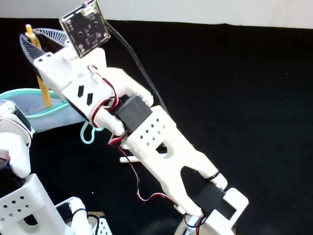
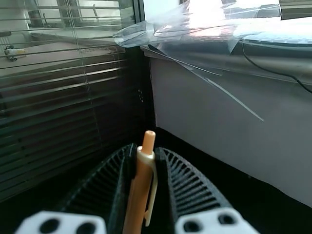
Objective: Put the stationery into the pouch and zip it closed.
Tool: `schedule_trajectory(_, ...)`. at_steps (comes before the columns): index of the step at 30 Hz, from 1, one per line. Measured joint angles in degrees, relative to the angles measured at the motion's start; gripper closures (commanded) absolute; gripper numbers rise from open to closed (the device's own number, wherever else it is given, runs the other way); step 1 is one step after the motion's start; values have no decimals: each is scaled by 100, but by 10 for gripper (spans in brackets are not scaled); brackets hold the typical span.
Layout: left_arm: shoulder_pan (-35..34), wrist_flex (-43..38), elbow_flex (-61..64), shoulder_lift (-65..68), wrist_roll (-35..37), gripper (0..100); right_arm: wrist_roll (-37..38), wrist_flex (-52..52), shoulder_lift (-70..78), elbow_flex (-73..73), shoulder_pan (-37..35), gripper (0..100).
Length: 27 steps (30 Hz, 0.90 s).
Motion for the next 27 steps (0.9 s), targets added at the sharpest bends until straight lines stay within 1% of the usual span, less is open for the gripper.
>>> schedule_trajectory(4, 0, 0, 0, 0, 0, 993, 0, 0, 0, 0, 0, 976)
schedule_trajectory(9, 0, 0, 0, 0, 0, 993, 0, 35, 0, 0, 0, 803)
schedule_trajectory(11, 0, 0, 0, 0, 0, 993, 0, 202, 0, 0, 0, 771)
schedule_trajectory(15, 0, 0, 0, 0, 0, 993, 0, 510, 0, 0, -149, 771)
schedule_trajectory(27, 0, 0, 0, 0, 0, 993, 0, 527, 0, 0, -273, 771)
